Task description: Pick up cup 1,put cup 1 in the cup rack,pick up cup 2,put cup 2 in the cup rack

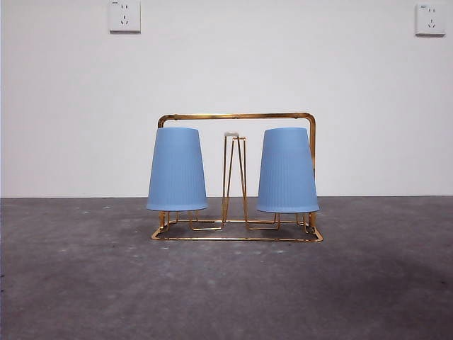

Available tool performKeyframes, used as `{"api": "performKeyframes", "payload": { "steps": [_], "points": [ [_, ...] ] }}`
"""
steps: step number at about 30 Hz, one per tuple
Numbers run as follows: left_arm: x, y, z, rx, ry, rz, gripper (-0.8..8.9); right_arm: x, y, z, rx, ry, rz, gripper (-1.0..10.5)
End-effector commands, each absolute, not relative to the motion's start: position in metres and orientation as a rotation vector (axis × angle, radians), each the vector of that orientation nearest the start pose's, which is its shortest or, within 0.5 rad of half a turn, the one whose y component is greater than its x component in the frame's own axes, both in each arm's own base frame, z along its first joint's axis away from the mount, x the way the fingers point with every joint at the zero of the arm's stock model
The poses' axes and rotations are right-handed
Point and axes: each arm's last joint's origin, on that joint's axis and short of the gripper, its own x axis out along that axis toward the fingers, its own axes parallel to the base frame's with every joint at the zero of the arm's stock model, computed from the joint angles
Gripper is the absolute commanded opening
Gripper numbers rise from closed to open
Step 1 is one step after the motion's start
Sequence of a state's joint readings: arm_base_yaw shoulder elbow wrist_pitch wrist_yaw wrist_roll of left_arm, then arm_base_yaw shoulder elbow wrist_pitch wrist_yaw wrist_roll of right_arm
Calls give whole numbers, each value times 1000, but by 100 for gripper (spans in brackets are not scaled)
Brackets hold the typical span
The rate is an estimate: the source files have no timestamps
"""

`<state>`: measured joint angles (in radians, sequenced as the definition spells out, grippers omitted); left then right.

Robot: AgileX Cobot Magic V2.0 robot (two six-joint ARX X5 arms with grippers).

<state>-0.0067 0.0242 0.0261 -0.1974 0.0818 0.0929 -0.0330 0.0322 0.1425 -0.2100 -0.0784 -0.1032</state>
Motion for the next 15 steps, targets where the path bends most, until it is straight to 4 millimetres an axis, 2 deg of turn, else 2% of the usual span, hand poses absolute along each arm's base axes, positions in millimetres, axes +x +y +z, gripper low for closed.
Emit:
{"api": "performKeyframes", "payload": {
  "steps": [1, 7, 15],
  "points": [
    [96, -3, 149, 81, 193, -94, -3, 92, -1, 175, -98, 101, 48, 1],
    [96, -3, 149, 81, 193, -94, -3, 96, -1, 151, -42, 175, 49, 1],
    [97, -3, 149, 81, 202, -95, -3, 96, -1, 151, -28, 172, 48, 1]
  ]
}}
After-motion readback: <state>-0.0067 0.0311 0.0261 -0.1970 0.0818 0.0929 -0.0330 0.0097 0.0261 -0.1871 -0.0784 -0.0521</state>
